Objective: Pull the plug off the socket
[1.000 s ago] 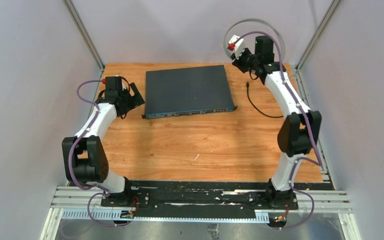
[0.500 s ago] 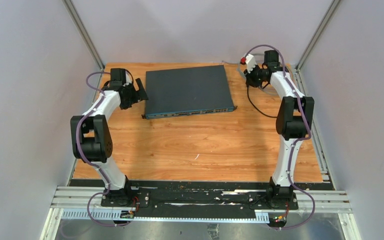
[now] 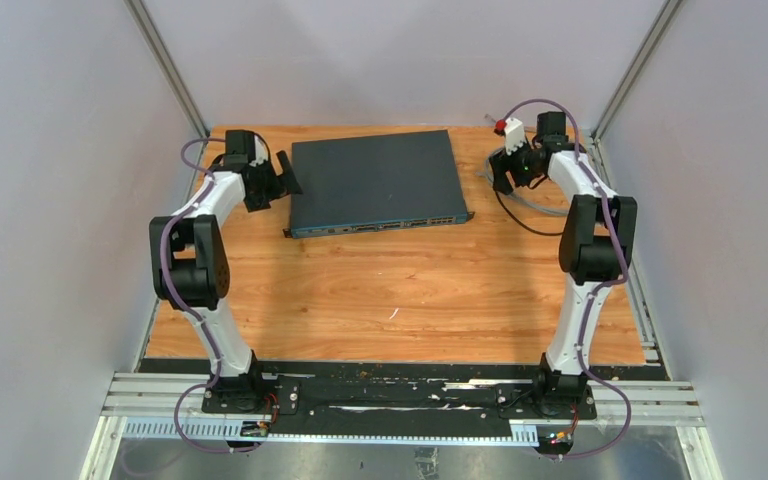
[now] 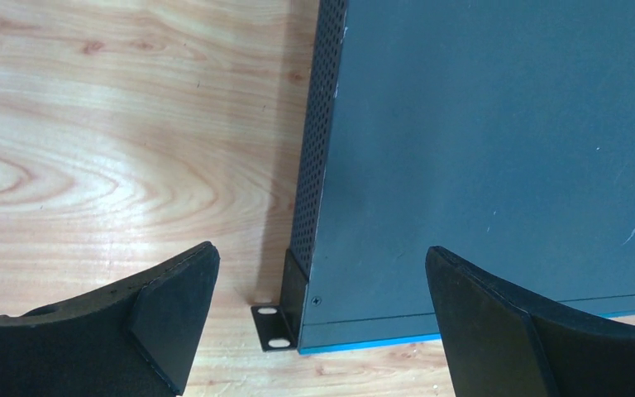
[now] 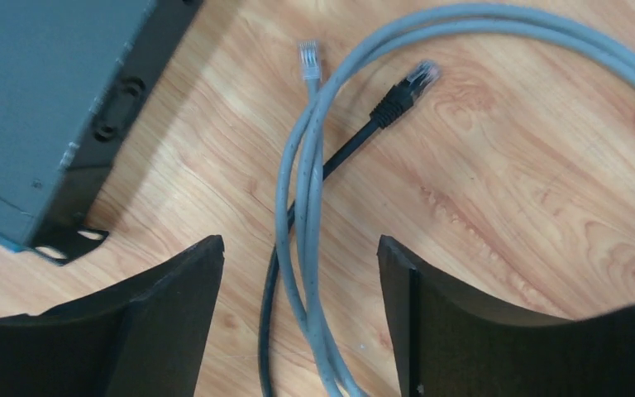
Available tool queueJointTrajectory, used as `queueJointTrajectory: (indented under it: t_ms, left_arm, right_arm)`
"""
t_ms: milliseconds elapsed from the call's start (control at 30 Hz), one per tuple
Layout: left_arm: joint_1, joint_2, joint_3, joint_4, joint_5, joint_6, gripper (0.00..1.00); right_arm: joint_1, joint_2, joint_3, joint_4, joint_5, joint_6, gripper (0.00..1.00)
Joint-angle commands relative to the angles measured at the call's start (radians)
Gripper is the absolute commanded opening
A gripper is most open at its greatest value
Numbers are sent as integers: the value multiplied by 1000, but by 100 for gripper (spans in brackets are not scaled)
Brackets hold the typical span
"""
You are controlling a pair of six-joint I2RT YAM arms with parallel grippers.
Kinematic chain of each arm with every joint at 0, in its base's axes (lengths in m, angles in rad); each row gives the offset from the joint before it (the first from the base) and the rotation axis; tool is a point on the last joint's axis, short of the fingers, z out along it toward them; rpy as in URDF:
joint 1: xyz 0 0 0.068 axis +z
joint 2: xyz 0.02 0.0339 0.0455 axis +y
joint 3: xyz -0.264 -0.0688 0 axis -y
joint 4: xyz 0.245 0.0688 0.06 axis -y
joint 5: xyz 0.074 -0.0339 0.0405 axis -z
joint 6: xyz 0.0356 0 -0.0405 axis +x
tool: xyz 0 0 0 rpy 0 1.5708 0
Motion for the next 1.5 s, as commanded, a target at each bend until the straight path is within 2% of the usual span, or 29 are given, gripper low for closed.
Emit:
queueJointTrajectory:
  t_ms: [0, 133, 200, 400, 533, 867, 967, 1133, 1467]
  left_arm:
    - [-7, 41, 53, -9, 46, 11, 100]
    - [-17, 77, 69, 3, 72, 0, 100]
    - [-26, 95, 80, 3, 79, 0, 100]
    - [-38, 126, 83, -10, 68, 7, 100]
    - [-76, 130, 59, 4, 78, 5, 100]
    - [-121, 130, -11, 35, 115, 4, 100]
    - [-139, 105, -52, 41, 129, 7, 100]
    - [-192, 2, -208, 89, 141, -20, 100]
    - [-359, -286, -596, 131, 151, -113, 100]
  right_arm:
    - [-1, -104, 28, 3, -65, 231, 78]
    - [36, -99, 6, 81, -106, 498, 82]
    - [101, -72, -2, 128, -116, 591, 84]
    - [169, 86, 129, 145, 21, 797, 87]
    - [173, 189, 221, 136, -1, 881, 87]
    - [262, 329, 301, 139, -175, 836, 87]
    - [274, 345, 294, 151, -275, 840, 83]
    - [327, 317, 201, 163, -459, 786, 81]
    - [457, 188, -45, 161, -475, 648, 78]
